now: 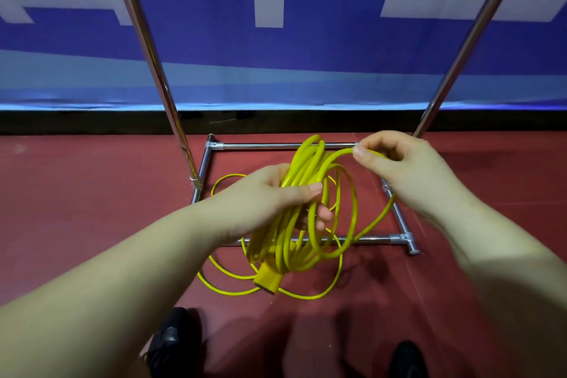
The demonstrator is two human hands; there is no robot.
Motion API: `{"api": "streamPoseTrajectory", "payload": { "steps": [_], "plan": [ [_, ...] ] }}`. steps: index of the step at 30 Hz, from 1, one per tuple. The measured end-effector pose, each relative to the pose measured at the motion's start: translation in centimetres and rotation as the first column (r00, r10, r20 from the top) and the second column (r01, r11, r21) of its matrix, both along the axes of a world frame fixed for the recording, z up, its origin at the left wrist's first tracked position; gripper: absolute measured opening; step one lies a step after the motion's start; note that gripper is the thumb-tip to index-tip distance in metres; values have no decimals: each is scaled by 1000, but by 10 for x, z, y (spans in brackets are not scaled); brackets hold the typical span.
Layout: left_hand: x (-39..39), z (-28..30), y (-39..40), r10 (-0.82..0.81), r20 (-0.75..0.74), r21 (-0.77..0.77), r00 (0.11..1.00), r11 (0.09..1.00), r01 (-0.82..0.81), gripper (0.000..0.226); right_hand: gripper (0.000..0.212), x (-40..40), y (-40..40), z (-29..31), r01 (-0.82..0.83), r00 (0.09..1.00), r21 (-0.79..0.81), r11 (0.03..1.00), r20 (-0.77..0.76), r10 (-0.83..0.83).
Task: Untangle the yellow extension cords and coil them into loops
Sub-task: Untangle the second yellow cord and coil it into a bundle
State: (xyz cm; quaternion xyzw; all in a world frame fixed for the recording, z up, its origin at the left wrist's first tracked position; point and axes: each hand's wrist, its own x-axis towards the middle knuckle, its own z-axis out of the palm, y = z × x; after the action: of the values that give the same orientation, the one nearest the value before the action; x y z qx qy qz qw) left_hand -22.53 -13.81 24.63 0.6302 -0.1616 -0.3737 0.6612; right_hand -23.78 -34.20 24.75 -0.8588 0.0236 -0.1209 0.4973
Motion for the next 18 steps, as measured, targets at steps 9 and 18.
{"api": "streamPoseTrajectory", "payload": {
  "steps": [9, 18],
  "plan": [
    [-3, 3, -9, 179, -175, -38, 968, 981, -188, 21, 8, -5, 20, 8, -160, 987, -79, 984, -8, 160],
    [4, -8, -8, 44, 121, 130, 992, 990, -60, 9, 37, -11, 21, -3, -24, 998, -50, 998, -64, 21]
  ]
}}
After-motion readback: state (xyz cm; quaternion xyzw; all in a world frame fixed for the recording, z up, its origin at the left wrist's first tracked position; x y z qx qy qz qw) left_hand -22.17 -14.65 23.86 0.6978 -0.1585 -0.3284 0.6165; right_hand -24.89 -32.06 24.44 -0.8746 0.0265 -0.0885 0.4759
